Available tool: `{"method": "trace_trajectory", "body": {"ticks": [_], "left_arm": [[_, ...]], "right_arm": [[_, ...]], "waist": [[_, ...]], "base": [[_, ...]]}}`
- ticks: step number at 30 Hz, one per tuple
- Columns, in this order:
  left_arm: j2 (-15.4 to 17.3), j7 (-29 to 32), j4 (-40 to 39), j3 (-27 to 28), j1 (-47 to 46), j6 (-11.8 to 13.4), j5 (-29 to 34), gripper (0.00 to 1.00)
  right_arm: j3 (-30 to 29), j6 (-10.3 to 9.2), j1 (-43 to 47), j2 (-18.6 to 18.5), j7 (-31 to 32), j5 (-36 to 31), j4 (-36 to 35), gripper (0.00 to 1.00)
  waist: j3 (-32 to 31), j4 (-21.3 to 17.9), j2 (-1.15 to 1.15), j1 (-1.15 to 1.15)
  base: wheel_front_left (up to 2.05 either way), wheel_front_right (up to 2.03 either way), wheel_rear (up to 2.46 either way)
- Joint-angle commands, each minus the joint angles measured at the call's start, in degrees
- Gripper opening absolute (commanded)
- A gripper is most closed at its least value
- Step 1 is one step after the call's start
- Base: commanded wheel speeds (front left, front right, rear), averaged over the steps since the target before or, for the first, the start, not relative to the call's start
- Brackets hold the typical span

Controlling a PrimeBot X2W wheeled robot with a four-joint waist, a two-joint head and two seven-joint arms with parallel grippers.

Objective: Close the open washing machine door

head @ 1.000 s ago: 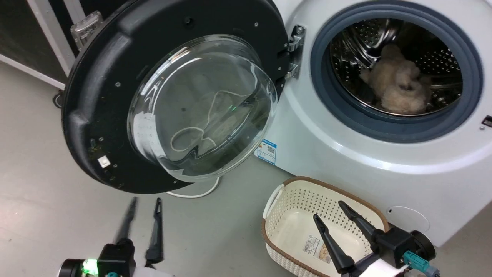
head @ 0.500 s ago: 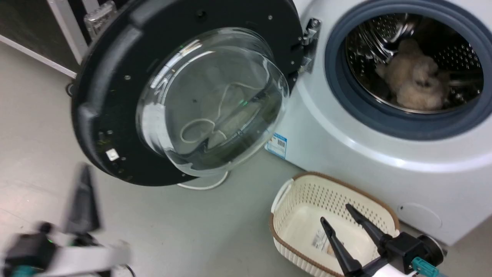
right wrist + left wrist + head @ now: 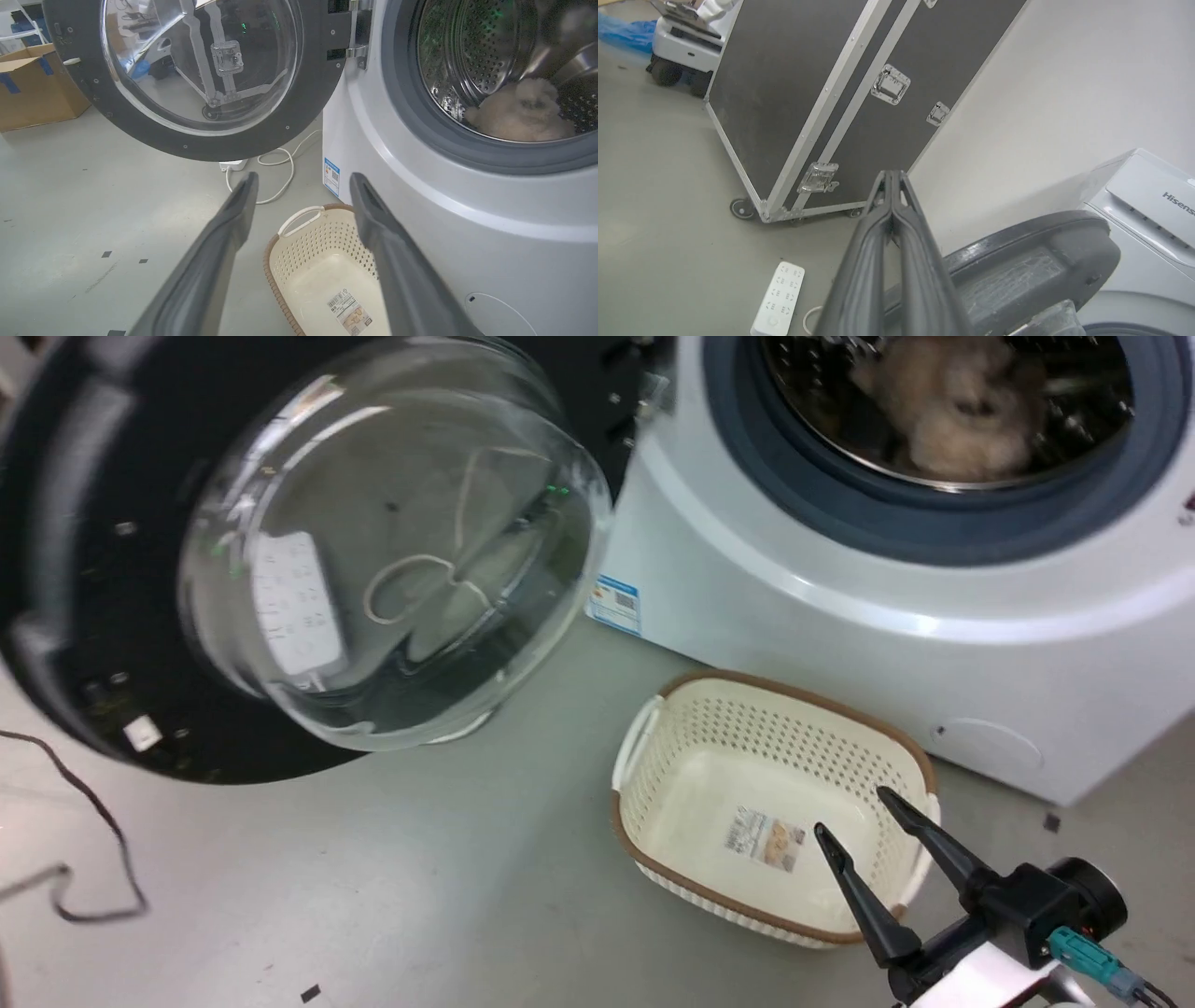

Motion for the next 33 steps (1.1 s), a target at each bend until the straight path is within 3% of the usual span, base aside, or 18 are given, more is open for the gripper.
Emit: {"method": "trace_trajectory", "body": {"ticks": [1,2,6,7,11,12,18,19,20,24,33], "left_arm": [[0.41,1.16,1.23,0.21,-1.02,0.33,-0.94,0.00],[2.28,5.48,5.62,1.43,-3.70,1.50,-4.17,0.00],[4.43,11.81,11.33,2.55,-6.49,3.37,-8.19,0.00],[5.39,16.44,14.45,2.59,-7.52,4.33,-10.56,0.00],[6.07,23.06,17.03,2.38,-7.97,4.52,-14.13,0.00],[5.67,28.64,16.93,2.12,-7.17,4.37,-17.34,0.00],[3.58,36.80,13.91,2.66,-3.37,3.76,-23.18,0.00],[2.99,38.01,12.94,2.95,-2.47,3.64,-24.33,0.00],[0.20,41.69,9.20,4.03,0.49,3.20,-28.61,0.00],[-4.31,46.60,2.82,3.21,5.90,2.74,-32.74,0.00],[-15.58,50.86,-12.71,-1.99,18.28,3.25,-36.22,0.00]], "right_arm": [[0.04,0.05,-0.88,-0.40,-0.25,0.48,-0.22,1.00],[0.14,0.05,-1.12,-0.65,-0.31,0.77,-0.20,1.00],[0.42,0.05,-1.38,-0.84,-0.41,1.11,-0.06,1.00],[0.67,0.05,-1.59,-1.05,-0.50,1.32,0.14,1.00],[0.80,0.05,-1.68,-1.12,-0.61,1.50,0.37,1.00],[0.62,0.05,-1.56,-1.09,-0.71,1.63,0.67,1.00],[0.70,0.05,-1.18,-0.59,-0.90,1.86,1.79,1.00],[0.63,0.05,-1.13,-0.38,-0.93,1.86,1.99,1.00],[0.27,0.05,-0.75,0.42,-1.02,1.84,2.67,1.00],[-0.22,0.05,-0.01,1.74,-1.11,1.52,3.62,1.00],[-1.93,0.05,0.45,3.83,-1.18,0.15,4.16,1.00]], "waist": [[1.04,-1.11,0.00,-0.01],[1.52,-1.74,0.00,-0.01],[1.97,-2.59,0.00,-0.01],[2.17,-3.04,0.00,-0.01],[2.27,-3.53,0.00,-0.01],[2.06,-3.74,0.00,-0.01],[0.25,-4.00,0.00,-0.01],[-0.21,-4.05,0.00,-0.01],[-1.84,-4.07,0.00,-0.01],[-4.53,-3.95,0.00,-0.01],[-7.83,-6.25,0.00,-0.01]], "base": [[0.00,0.00,0.00],[0.00,0.00,0.00],[0.00,0.00,0.00],[0.00,0.00,0.00],[0.00,0.00,0.00],[0.00,0.00,0.00],[0.00,0.00,0.00],[0.00,0.00,0.00],[0.00,0.00,0.00],[0.00,0.00,0.00],[0.00,0.00,0.00]]}}
